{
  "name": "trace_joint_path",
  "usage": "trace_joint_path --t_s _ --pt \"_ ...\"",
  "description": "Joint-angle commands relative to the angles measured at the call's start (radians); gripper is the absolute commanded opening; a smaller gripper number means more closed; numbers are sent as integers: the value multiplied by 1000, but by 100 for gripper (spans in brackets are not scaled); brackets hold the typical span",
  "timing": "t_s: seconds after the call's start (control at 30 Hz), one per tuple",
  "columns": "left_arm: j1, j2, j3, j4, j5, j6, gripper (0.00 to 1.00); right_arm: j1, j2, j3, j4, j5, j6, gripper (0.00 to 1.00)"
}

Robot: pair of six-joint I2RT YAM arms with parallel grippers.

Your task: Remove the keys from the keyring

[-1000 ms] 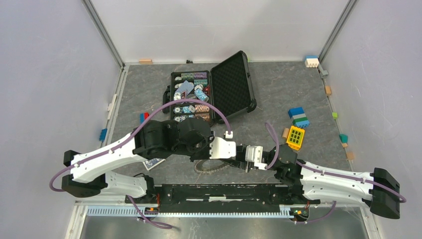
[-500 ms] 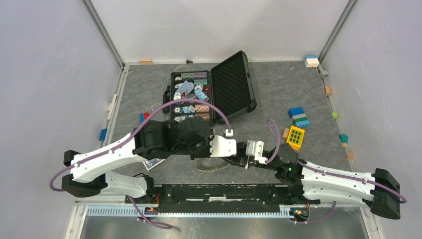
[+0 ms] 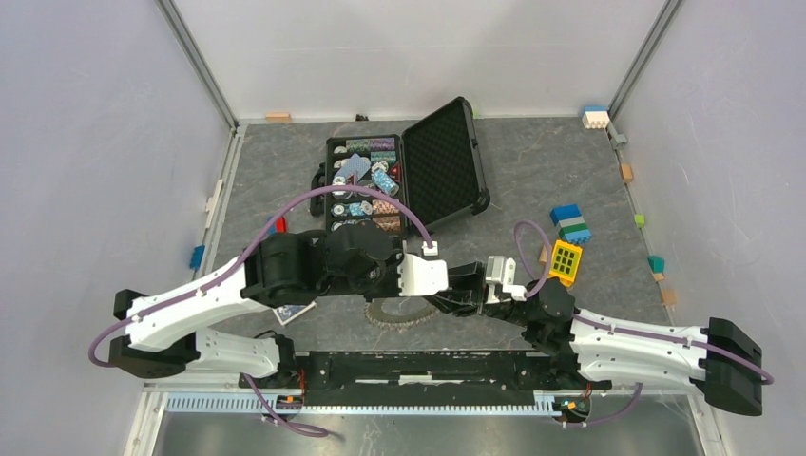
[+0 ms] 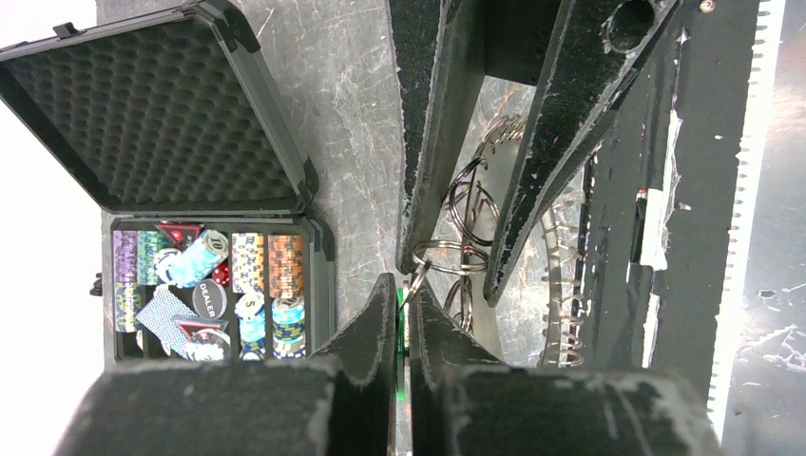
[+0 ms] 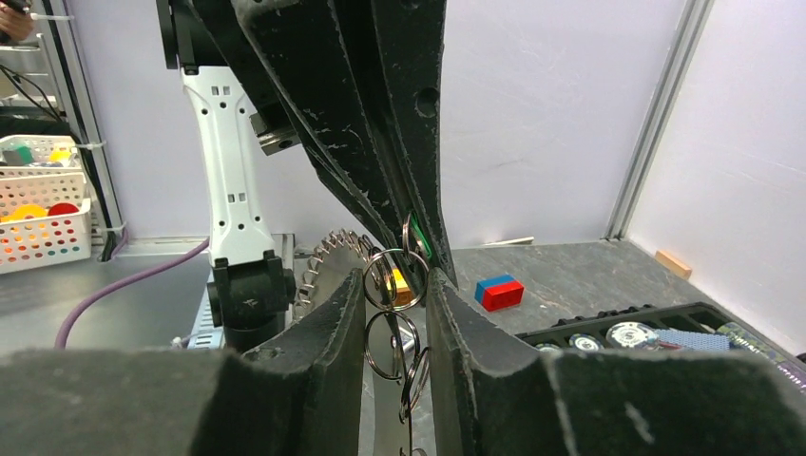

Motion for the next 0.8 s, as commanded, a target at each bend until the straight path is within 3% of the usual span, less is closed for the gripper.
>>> trace_joint_path --t_s 0.0,0.37,0.77 --pt "1 -27 -5 24 -38 9 2 3 4 -8 151 21 57 15" --pt "-2 -51 -23 40 -45 7 2 3 14 -41 235 83 111 14" --pt "-5 -66 -23 38 -24 24 2 3 23 -23 164 163 115 13"
